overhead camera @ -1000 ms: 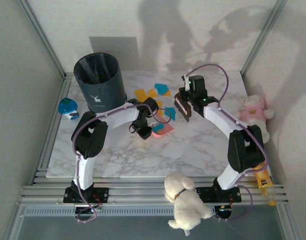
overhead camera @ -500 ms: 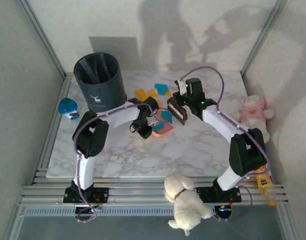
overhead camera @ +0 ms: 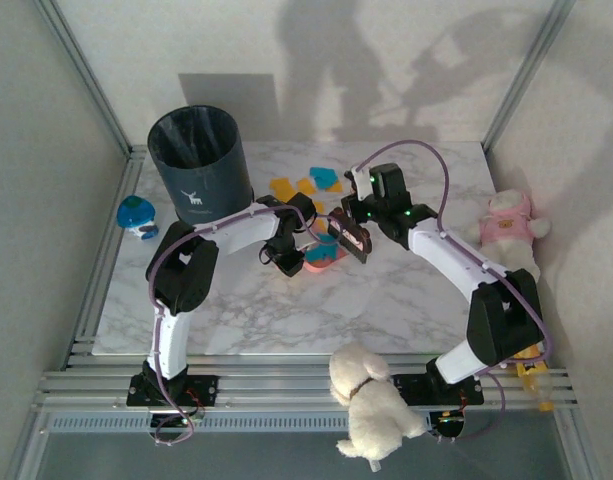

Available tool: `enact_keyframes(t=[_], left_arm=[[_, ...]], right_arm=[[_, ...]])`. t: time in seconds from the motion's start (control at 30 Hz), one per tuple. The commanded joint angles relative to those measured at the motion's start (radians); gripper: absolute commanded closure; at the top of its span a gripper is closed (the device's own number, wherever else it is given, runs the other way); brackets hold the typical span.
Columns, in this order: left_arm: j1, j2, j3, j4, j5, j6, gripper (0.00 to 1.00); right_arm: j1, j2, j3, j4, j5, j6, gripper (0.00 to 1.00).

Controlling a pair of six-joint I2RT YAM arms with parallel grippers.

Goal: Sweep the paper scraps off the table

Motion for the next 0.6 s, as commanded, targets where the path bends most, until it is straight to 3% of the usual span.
enact_keyframes(t=[0.0, 0.57], left_arm=[[0.008, 0.008, 0.019, -0.03, 0.009, -0.004, 1.0], [0.006, -0.13, -0.082, 0.102, 0.058, 0.006, 1.0]], right_arm=[[0.008, -0.048, -0.013, -0.006, -0.006, 0.044, 1.0], [-0.013, -0.24, -0.091, 0.033, 0.134, 0.231, 1.0]])
